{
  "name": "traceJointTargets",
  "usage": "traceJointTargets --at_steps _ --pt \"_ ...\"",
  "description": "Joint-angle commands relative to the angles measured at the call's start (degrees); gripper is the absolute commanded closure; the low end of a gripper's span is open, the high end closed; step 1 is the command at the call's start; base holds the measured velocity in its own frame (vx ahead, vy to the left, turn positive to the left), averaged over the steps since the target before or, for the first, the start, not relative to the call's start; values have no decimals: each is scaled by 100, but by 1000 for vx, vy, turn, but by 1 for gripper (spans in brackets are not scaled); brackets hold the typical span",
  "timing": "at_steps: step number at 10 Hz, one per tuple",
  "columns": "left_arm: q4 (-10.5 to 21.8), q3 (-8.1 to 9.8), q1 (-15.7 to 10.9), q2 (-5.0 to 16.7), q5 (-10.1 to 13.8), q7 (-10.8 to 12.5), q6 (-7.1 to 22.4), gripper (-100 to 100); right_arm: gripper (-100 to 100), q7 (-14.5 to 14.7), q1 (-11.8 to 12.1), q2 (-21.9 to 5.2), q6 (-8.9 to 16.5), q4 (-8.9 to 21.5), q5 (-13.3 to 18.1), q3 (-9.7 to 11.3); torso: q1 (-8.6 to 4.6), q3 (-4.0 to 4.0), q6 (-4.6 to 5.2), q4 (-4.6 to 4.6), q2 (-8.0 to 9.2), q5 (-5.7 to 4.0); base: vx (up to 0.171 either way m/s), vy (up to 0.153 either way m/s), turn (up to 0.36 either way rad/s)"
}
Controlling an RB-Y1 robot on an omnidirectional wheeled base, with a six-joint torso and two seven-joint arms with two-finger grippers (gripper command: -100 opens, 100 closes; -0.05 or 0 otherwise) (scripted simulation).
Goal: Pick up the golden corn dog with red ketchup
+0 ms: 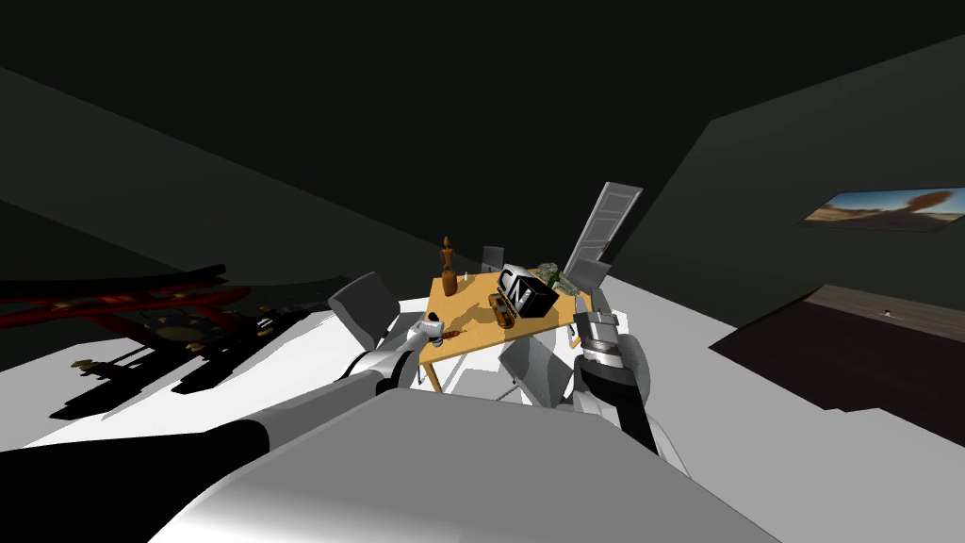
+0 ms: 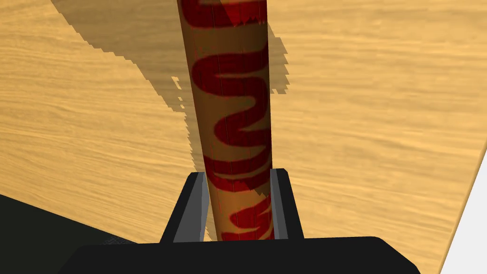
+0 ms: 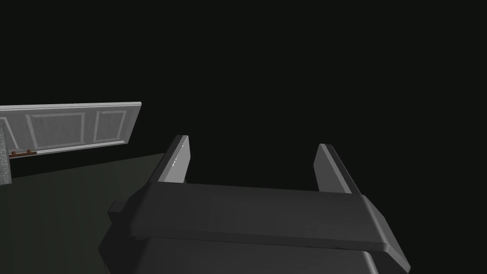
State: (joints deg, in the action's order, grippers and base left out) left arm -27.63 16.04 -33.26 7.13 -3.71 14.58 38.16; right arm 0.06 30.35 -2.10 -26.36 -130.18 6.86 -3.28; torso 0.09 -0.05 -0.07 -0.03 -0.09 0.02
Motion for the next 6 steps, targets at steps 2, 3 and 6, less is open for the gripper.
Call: traceJointTargets --at_steps 2,3,6 --pt "175 -20 -8 8 2 15 -156 100 0 0 0 0 0 0 0 0 0 0 0 0 0 0 0 0 0" --pt "86 25 -164 19 -34 44 87 100 0 0 0 0 0 0 0 0 2 -5 1 -9 -2 6 -37 0 7" --pt "42 48 -242 25 -52 59 209 100 0 0 -1 0 0 0 0 0 2 4 1 -6 16 6 -50 3 -2"
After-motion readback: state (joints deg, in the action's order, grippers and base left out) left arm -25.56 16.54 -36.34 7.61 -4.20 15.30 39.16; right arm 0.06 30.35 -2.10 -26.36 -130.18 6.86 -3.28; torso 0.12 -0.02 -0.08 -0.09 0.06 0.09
